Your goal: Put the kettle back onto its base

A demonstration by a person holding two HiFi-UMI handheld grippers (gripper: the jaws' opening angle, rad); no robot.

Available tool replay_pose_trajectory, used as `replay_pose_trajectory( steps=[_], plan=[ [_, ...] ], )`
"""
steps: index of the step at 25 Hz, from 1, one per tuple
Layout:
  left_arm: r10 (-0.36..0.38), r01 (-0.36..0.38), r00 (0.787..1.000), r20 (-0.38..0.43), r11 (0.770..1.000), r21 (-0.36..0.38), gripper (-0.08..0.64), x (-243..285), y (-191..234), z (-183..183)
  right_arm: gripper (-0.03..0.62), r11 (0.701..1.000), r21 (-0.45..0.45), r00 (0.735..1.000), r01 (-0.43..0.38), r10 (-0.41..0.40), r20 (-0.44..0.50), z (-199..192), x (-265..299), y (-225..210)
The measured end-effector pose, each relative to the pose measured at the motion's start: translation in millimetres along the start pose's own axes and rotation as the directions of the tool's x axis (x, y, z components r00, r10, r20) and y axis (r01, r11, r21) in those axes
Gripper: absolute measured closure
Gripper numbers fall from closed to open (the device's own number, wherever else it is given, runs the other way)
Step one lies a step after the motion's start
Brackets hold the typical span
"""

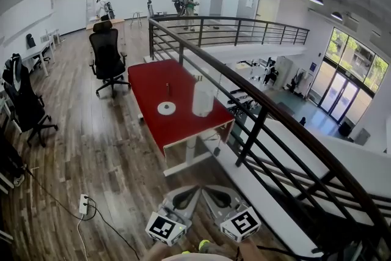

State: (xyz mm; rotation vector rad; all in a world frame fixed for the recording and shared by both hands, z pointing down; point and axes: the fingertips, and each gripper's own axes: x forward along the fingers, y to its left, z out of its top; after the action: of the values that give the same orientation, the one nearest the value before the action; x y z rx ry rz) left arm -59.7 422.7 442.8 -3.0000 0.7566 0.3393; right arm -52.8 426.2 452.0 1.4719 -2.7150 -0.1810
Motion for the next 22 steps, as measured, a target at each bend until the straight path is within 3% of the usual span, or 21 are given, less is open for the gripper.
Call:
replay_pose_trajectory(
  steps=[8,14,22],
  plan=[
    [-0.002,0.003,0.999,-0.053,1.0,0.018,0.569,17.8,16.6,-11.3,0.584,1.0,0.012,0.999,-0.029,0.029,0.021,1.0,13.5,-20.0],
    [0.023,-0.023,1.0,-0.02,1.0,0.003,0.569,49.4,37.6,-5.6,0.584,0.999,-0.006,0.999,-0.036,0.036,0.027,-0.7,33.2,-52.3],
    [0.044,-0.04,0.997,-0.059,0.997,0.06,0.569,93.0,76.2,-15.3,0.584,0.998,-0.023,0.998,-0.057,0.058,0.034,-1.1,68.5,-100.8]
  ],
)
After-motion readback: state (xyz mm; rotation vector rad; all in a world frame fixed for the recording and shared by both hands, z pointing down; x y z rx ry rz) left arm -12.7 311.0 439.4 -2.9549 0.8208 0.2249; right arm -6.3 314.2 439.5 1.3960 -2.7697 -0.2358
